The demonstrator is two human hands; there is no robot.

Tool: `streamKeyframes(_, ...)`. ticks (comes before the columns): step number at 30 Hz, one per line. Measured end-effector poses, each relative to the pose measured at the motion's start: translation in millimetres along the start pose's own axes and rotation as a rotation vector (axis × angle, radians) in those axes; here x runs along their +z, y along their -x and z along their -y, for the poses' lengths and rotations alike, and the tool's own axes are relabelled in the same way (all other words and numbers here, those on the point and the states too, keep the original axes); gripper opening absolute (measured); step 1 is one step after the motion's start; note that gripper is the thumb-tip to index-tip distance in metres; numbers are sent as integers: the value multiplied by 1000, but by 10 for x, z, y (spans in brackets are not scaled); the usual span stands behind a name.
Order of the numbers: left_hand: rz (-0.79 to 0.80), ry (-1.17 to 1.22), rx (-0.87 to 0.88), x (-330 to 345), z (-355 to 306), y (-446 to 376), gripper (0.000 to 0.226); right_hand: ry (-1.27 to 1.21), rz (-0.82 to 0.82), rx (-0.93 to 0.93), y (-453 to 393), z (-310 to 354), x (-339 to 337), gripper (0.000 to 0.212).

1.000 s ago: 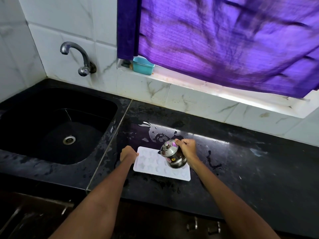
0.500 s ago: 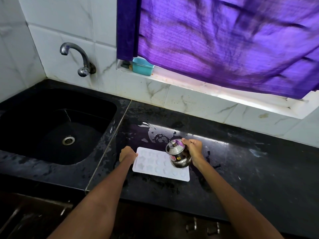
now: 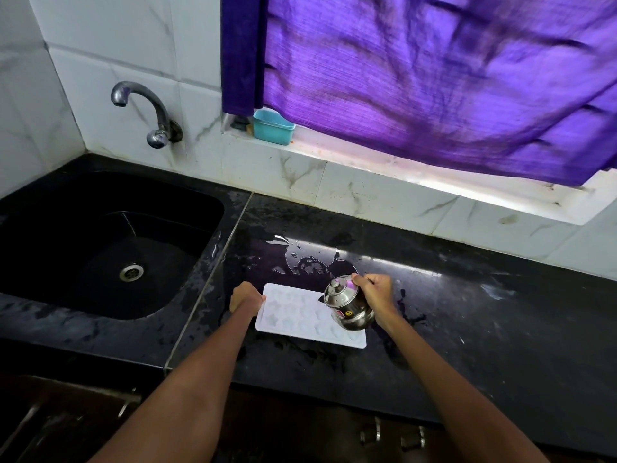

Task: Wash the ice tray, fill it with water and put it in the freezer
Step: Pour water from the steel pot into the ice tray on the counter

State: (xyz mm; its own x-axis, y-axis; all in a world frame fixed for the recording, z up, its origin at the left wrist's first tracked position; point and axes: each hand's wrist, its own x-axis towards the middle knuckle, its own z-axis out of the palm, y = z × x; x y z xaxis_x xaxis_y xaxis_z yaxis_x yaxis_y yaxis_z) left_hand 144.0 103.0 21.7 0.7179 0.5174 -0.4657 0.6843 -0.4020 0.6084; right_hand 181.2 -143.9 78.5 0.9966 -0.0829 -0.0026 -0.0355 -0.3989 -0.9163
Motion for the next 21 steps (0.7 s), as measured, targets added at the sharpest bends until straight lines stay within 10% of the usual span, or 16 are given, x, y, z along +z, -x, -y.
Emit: streamKeyframes(21,2,-5,14,-14,1,34,33,64,-17,-34,17,48,-45,43)
